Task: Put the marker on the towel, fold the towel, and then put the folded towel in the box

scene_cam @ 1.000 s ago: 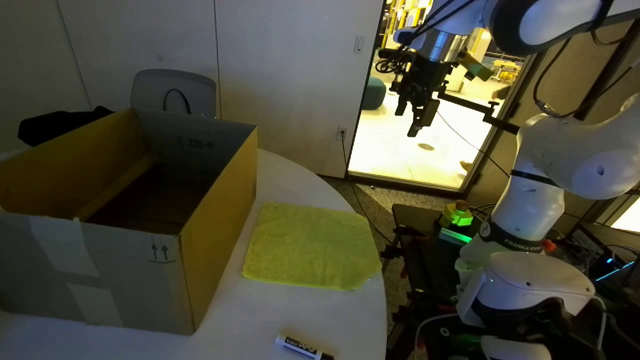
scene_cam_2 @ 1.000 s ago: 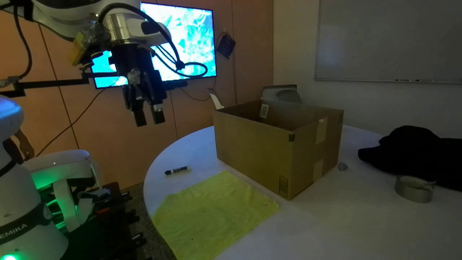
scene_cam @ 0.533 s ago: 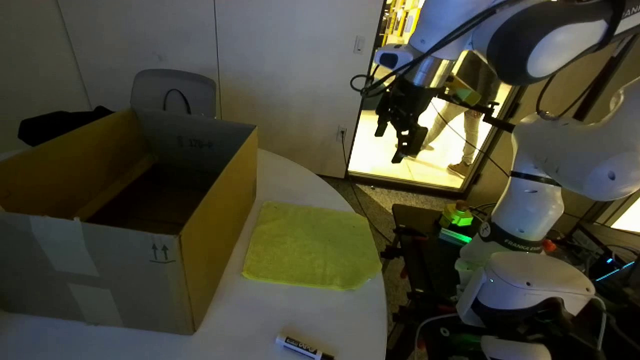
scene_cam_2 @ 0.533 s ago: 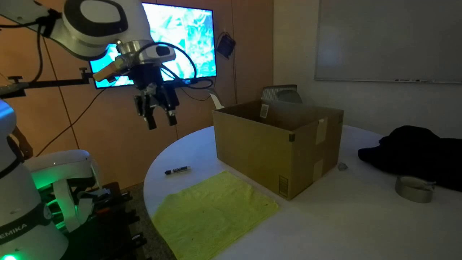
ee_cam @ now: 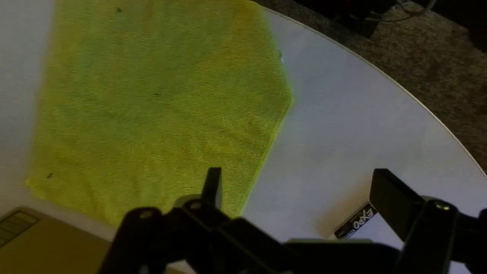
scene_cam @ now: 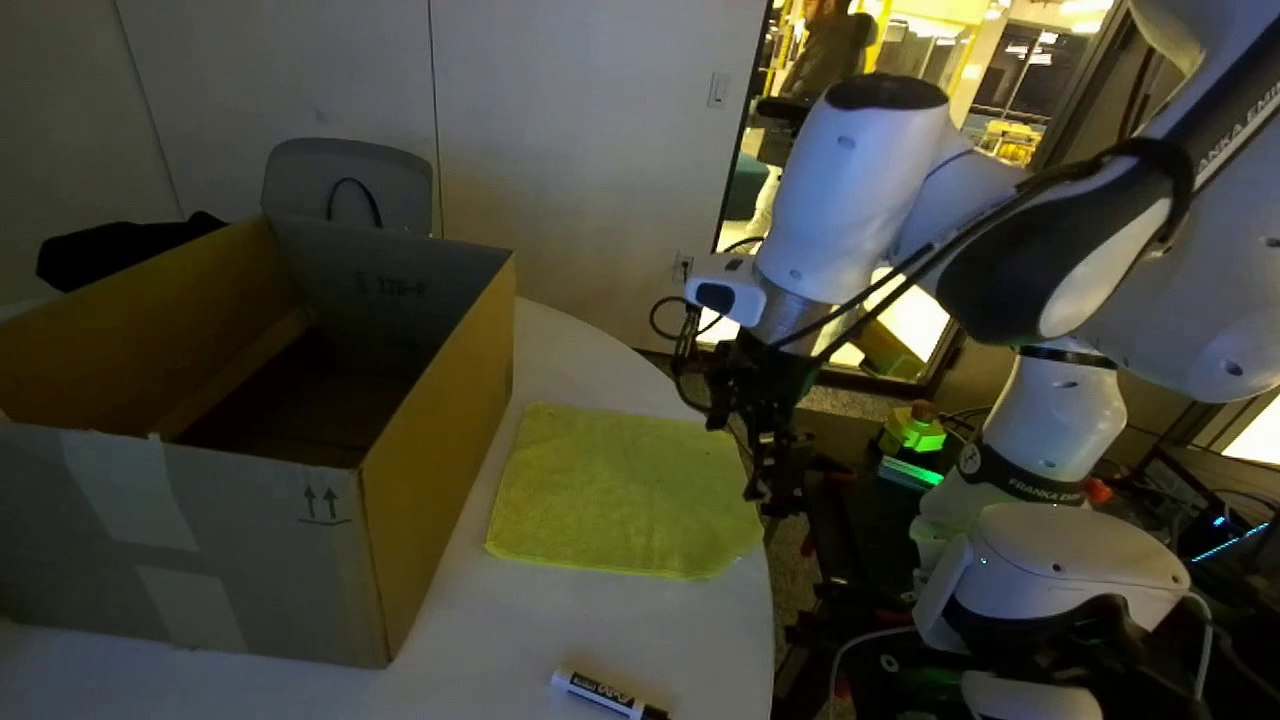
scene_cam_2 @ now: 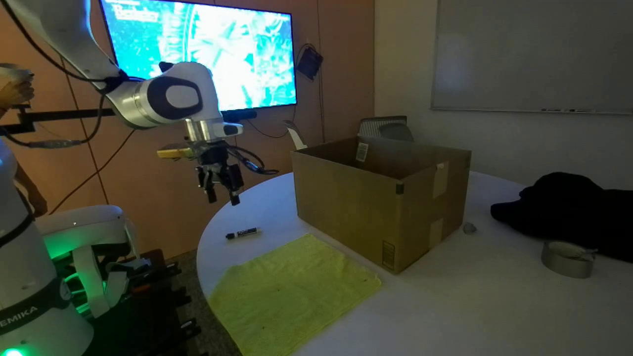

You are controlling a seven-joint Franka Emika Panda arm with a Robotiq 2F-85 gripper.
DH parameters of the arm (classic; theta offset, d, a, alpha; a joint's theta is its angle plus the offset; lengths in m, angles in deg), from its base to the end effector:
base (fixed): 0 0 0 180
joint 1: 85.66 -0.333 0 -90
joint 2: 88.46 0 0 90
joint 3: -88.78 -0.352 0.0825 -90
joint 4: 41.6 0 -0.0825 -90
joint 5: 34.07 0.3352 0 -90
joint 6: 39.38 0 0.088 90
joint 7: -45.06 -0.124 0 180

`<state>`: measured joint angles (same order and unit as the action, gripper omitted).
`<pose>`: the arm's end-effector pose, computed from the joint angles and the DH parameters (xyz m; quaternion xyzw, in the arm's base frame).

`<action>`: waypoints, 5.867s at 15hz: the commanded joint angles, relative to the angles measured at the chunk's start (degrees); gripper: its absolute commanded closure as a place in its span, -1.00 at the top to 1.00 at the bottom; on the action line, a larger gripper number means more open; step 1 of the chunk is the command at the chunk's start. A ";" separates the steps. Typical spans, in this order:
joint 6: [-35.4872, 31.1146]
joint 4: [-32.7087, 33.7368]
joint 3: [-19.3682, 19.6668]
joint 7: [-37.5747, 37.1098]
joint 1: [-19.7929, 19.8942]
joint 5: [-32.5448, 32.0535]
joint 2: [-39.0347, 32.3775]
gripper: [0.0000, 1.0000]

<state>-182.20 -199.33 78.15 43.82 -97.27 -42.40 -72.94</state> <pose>0.3204 0.1290 0.3554 0.9695 0.2351 0.0154 0.0670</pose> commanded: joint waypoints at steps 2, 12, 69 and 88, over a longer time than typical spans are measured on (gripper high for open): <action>-9.92 6.08 -3.39 -8.00 -1.30 3.89 -15.18 1.00; -22.66 16.92 -1.88 -26.57 -6.20 -0.47 -34.62 1.00; -6.36 18.76 18.23 -48.41 -1.90 -48.26 -41.70 0.00; -22.59 12.22 14.02 -48.54 -4.35 -52.72 -37.00 1.00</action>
<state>-199.73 -186.31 93.15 -6.69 -102.22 -93.96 -109.37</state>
